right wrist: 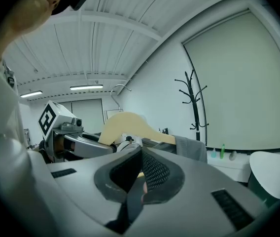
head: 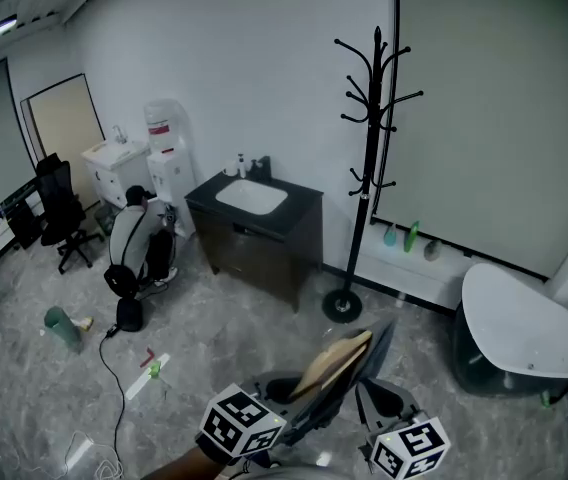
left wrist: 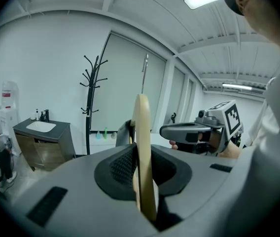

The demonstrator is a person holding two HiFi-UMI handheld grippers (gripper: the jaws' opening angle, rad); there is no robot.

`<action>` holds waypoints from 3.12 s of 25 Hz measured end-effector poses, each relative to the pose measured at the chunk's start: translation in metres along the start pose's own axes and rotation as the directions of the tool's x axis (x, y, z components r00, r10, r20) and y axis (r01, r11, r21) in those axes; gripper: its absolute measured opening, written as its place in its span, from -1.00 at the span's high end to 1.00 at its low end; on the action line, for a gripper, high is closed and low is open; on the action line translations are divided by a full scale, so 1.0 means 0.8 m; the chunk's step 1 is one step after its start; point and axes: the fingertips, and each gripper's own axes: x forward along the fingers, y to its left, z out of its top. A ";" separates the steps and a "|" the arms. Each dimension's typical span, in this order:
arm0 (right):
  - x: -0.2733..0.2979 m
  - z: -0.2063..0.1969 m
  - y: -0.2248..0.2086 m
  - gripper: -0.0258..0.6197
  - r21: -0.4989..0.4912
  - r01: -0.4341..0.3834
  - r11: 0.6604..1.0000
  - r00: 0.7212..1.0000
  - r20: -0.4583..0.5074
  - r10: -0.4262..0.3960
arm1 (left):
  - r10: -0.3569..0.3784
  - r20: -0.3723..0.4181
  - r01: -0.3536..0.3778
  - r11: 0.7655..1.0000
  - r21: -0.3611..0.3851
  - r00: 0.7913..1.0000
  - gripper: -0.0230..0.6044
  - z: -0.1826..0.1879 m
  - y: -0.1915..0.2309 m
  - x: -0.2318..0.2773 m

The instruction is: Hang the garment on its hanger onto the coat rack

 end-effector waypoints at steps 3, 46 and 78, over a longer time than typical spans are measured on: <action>0.000 0.002 0.000 0.87 0.026 -0.010 1.000 1.000 0.011 0.010 | 0.010 0.002 -0.010 1.000 -0.003 1.000 0.77 0.001 0.001 -0.001; 0.204 0.106 -0.169 0.87 0.060 -0.082 0.995 0.989 0.127 0.074 | 0.126 0.091 -0.122 0.991 -0.046 0.988 0.77 0.145 0.251 0.137; 0.556 0.244 -0.502 0.87 0.037 -0.235 0.971 0.963 0.145 0.228 | 0.454 0.115 -0.438 0.888 -0.141 0.884 0.77 0.351 0.664 0.406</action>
